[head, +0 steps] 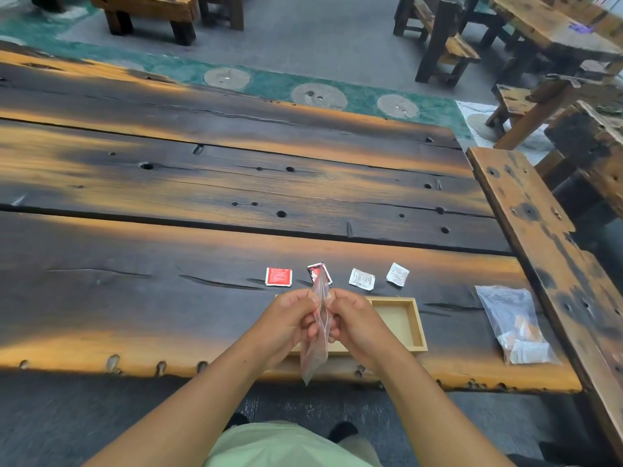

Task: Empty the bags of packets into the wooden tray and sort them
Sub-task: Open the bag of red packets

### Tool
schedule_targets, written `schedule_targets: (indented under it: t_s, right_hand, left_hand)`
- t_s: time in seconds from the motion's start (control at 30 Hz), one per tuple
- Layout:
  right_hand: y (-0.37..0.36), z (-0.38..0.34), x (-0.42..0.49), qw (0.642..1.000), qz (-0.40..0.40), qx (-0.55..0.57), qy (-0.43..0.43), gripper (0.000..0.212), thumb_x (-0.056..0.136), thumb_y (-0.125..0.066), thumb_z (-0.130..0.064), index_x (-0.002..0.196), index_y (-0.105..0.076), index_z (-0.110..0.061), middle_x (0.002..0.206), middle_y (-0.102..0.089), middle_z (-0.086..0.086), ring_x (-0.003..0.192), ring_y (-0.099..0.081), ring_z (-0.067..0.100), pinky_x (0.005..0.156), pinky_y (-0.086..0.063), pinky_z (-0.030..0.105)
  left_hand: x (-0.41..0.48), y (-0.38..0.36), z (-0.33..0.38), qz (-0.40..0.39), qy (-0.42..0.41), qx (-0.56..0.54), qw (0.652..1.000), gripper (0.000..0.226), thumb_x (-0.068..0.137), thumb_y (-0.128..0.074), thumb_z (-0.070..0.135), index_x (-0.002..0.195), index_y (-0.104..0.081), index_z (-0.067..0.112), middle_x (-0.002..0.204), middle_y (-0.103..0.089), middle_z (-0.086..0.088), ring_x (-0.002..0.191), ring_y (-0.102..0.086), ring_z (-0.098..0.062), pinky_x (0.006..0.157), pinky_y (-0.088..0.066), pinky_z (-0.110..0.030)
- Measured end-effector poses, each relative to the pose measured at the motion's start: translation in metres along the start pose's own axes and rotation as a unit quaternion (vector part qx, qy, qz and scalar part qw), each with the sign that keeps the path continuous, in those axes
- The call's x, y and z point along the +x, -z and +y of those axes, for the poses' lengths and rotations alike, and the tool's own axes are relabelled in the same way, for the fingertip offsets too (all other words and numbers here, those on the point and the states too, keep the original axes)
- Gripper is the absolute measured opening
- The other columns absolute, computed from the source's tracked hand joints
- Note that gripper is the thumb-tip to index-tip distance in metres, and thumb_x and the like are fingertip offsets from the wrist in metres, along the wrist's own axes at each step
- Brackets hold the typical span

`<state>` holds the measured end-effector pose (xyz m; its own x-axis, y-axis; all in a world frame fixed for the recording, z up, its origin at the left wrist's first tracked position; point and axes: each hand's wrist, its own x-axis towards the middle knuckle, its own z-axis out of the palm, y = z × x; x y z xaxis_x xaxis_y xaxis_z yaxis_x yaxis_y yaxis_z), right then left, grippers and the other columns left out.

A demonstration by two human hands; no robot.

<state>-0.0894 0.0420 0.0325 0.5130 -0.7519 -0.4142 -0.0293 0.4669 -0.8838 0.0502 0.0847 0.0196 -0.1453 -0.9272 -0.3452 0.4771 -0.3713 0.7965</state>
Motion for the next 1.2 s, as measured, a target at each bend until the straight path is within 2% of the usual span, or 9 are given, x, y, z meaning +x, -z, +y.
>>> schedule_targets:
  t_s: [0.13,0.27,0.4,0.63,0.77,0.83,0.97,1.1,1.2]
  right_hand:
    - [0.003,-0.002,-0.001,0.998,0.044,-0.046,0.008,0.014,0.085,-0.050,-0.013,0.074,-0.058,-0.007,0.061,-0.057,0.013,0.052,-0.050,0.022,0.048,-0.038,0.027]
    - [0.011,-0.012,-0.002,0.988,0.084,-0.127,0.024,0.027,0.091,-0.049,-0.003,0.065,-0.054,-0.010,0.050,-0.051,0.000,0.047,-0.042,0.016,0.050,-0.037,0.026]
    - [0.019,-0.023,-0.002,0.978,0.109,-0.174,0.042,0.028,0.092,-0.050,-0.005,0.064,-0.053,-0.009,0.051,-0.052,0.000,0.047,-0.044,0.015,0.051,-0.039,0.024]
    - [0.030,-0.026,0.001,0.971,0.139,-0.190,0.036,0.029,0.092,-0.049,-0.003,0.063,-0.049,-0.007,0.049,-0.050,0.000,0.044,-0.042,0.013,0.050,-0.036,0.025]
    - [0.042,-0.032,0.000,0.969,0.157,-0.187,0.035,0.027,0.094,-0.051,-0.005,0.067,-0.053,-0.004,0.049,-0.052,-0.001,0.044,-0.044,0.012,0.049,-0.039,0.021]
    - [0.046,-0.035,-0.001,0.969,0.150,-0.190,0.037,0.027,0.095,-0.053,-0.006,0.068,-0.053,-0.005,0.049,-0.053,-0.002,0.045,-0.045,0.012,0.049,-0.040,0.020]
    - [0.045,-0.037,-0.004,0.967,0.133,-0.213,0.036,0.023,0.095,-0.055,-0.006,0.073,-0.054,-0.003,0.050,-0.053,-0.001,0.045,-0.045,0.011,0.050,-0.042,0.020]
    - [0.041,-0.046,-0.005,0.965,0.146,-0.212,0.041,0.023,0.094,-0.054,-0.007,0.071,-0.056,-0.003,0.051,-0.055,-0.001,0.046,-0.047,0.012,0.051,-0.043,0.021]
    - [0.029,-0.056,-0.004,0.973,0.143,-0.173,0.045,0.025,0.092,-0.050,-0.003,0.068,-0.057,-0.004,0.052,-0.056,0.002,0.046,-0.048,0.013,0.049,-0.044,0.021]
  left_hand:
    - [-0.001,0.002,0.004,0.033,-0.013,0.053,0.998,0.021,0.096,-0.055,0.016,0.076,-0.057,0.008,0.062,-0.041,-0.008,0.051,-0.042,-0.017,0.053,-0.045,-0.026]
    - [-0.002,0.009,0.009,0.054,-0.017,0.082,0.995,0.026,0.099,-0.053,0.011,0.073,-0.053,0.009,0.053,-0.041,0.001,0.048,-0.039,-0.014,0.051,-0.038,-0.024]
    - [-0.002,0.015,0.017,0.074,-0.022,0.105,0.991,0.030,0.099,-0.054,0.013,0.070,-0.052,0.010,0.055,-0.039,0.000,0.049,-0.036,-0.014,0.051,-0.034,-0.025]
    - [0.001,0.031,0.032,0.076,-0.014,0.138,0.987,0.034,0.094,-0.063,0.012,0.062,-0.050,0.014,0.052,-0.039,0.001,0.047,-0.035,-0.014,0.050,-0.031,-0.025]
    - [-0.001,0.043,0.043,0.072,-0.008,0.184,0.980,0.033,0.088,-0.067,0.022,0.060,-0.051,0.015,0.052,-0.042,0.001,0.049,-0.038,-0.015,0.052,-0.035,-0.026]
    - [-0.003,0.049,0.049,0.066,-0.006,0.216,0.974,0.037,0.092,-0.067,0.020,0.057,-0.054,0.018,0.054,-0.045,0.000,0.052,-0.040,-0.015,0.056,-0.038,-0.025]
    - [-0.006,0.055,0.055,0.054,-0.008,0.261,0.964,0.034,0.095,-0.063,0.020,0.063,-0.054,0.015,0.058,-0.047,-0.001,0.055,-0.044,-0.015,0.059,-0.041,-0.023]
    - [-0.005,0.049,0.057,0.076,-0.039,0.242,0.966,0.027,0.098,-0.057,0.019,0.076,-0.055,0.005,0.060,-0.048,0.000,0.056,-0.048,-0.015,0.060,-0.043,-0.025]
    - [-0.005,0.041,0.053,0.077,-0.054,0.211,0.973,0.029,0.097,-0.060,0.030,0.091,-0.063,0.002,0.075,-0.059,-0.005,0.071,-0.058,-0.020,0.067,-0.051,-0.030]
